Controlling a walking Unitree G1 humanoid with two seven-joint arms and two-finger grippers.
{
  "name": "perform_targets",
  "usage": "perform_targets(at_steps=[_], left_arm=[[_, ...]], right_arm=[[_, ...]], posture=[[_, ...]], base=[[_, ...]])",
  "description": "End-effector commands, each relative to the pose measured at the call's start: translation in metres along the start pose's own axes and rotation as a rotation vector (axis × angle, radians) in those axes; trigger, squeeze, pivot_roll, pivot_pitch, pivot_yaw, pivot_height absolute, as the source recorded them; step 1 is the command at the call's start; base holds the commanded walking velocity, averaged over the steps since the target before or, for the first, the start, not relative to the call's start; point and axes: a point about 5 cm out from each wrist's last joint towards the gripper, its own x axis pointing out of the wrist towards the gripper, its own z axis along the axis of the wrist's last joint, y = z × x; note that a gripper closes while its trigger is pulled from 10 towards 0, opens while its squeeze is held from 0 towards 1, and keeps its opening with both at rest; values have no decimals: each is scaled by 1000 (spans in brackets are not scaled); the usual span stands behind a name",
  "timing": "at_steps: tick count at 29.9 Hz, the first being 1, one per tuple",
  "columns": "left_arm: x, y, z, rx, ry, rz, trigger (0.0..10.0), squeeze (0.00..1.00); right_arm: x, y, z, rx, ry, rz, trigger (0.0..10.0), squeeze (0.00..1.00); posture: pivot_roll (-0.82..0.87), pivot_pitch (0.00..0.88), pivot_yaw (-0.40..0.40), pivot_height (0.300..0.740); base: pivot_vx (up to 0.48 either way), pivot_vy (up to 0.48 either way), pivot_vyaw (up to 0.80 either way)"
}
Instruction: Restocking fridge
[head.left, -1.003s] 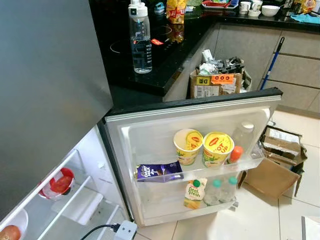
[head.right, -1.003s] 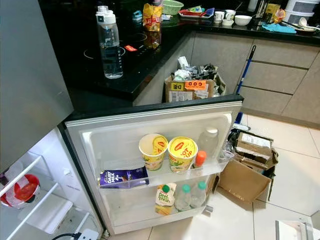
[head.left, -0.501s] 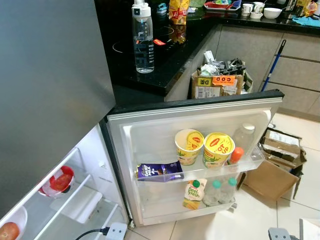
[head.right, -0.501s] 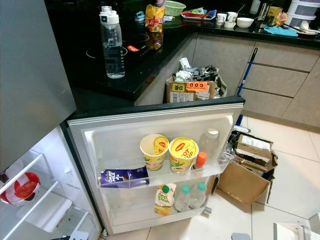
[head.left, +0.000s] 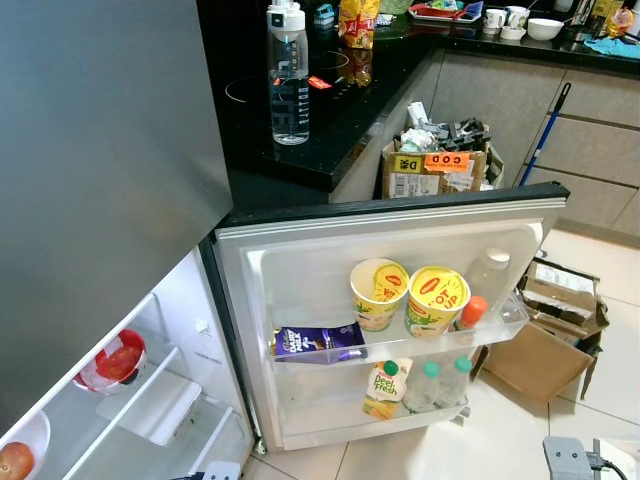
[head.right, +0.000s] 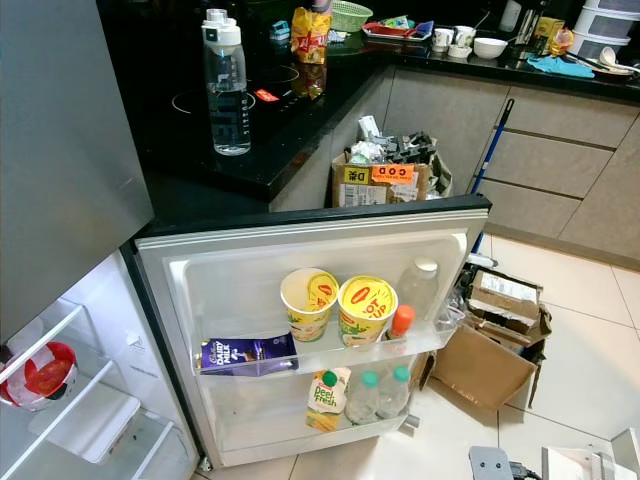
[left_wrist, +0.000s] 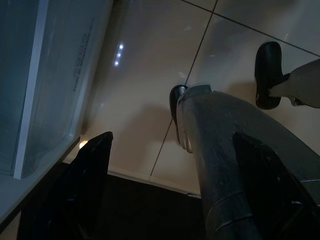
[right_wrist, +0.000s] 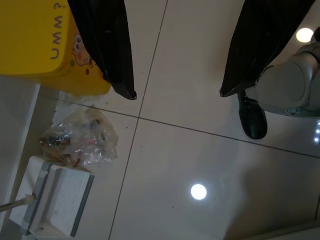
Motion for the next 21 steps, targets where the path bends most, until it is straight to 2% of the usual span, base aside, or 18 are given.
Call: perform_targets(at_steps=[1,5,11,21], left_arm=[[-1,6,-3,9,20,16,10000,0],[-1,4,-6,0,27,8,10000,0],[-2,5,-10,-2,37,12,10000,0],[-3,7,-14,-2,45,16,10000,0]], right_arm=[[-1,2,-8,16,17,-6,10000,0],[-3,-1,-22,15,54,-17,10000,0],[-4,-2,-27,17,61,-18,10000,0],[-4,-3,-28,-19,58,-13,10000,0]], posture=[[-55,0,-37,740],[-52,0,-42,740],[-62,0,-33,740],[-81,0,-38,740]], base=[[0,0,0],[0,0,0],[0,0,0],[0,-348,0]])
